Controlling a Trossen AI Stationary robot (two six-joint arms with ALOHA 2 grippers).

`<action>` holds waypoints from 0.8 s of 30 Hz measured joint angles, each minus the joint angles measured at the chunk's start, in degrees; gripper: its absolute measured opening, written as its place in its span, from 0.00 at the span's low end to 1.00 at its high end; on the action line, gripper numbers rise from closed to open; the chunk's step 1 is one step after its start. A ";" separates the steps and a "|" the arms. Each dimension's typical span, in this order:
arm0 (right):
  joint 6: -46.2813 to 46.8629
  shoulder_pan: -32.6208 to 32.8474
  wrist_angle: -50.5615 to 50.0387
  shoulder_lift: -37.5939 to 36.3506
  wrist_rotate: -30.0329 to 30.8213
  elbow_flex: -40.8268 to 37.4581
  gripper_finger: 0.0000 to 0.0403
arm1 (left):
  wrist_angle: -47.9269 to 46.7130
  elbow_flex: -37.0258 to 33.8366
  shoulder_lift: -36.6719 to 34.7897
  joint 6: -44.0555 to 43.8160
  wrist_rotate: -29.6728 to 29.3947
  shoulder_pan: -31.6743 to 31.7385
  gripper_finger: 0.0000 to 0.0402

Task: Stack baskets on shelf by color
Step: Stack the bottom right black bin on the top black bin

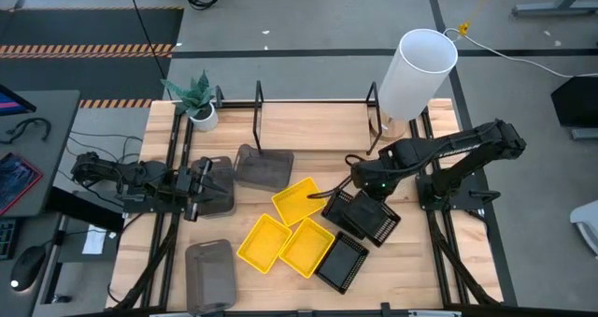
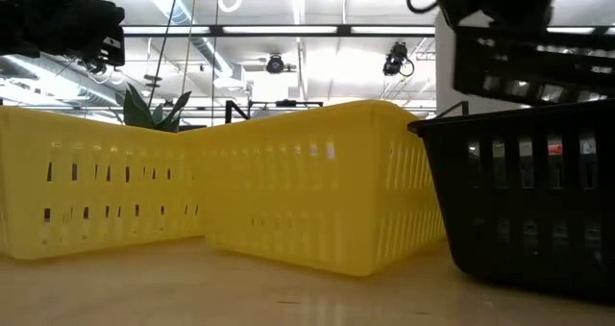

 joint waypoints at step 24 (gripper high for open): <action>-8.40 -4.84 8.07 0.45 6.09 -0.24 0.03 | 0.00 0.00 0.00 0.00 0.00 0.00 0.15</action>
